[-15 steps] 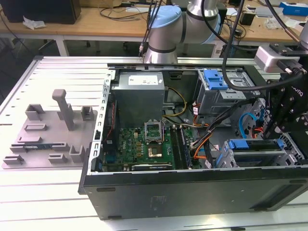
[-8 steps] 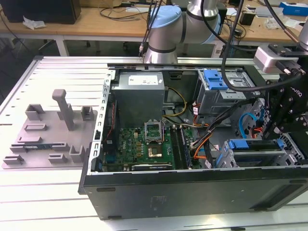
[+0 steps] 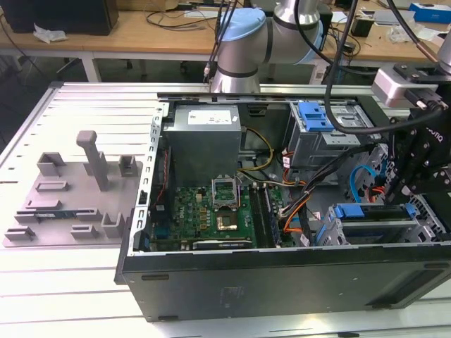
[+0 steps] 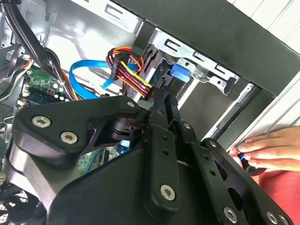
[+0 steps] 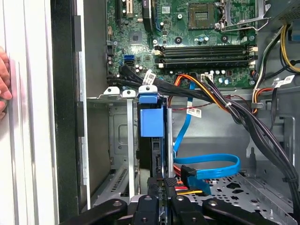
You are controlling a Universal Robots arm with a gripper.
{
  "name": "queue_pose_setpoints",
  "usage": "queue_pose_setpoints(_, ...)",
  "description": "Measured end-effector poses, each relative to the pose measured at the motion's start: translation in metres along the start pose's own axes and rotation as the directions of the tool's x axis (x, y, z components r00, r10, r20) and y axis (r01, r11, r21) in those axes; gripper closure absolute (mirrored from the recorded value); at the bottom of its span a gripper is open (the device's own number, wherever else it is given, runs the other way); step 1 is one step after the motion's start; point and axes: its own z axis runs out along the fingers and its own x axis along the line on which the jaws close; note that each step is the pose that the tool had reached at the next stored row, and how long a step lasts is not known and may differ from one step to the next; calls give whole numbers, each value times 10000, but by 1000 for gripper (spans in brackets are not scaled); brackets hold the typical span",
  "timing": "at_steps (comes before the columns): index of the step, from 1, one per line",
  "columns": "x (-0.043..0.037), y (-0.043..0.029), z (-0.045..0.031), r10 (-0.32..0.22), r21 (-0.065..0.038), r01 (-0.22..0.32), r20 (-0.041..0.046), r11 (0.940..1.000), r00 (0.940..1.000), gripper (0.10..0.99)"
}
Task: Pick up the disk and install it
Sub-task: 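Insert the first disk wire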
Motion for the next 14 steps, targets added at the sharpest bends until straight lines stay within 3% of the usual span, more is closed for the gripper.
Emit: queue_pose_setpoints(14,-7,0,70,1,0,-1,-1,10000,10000,918)
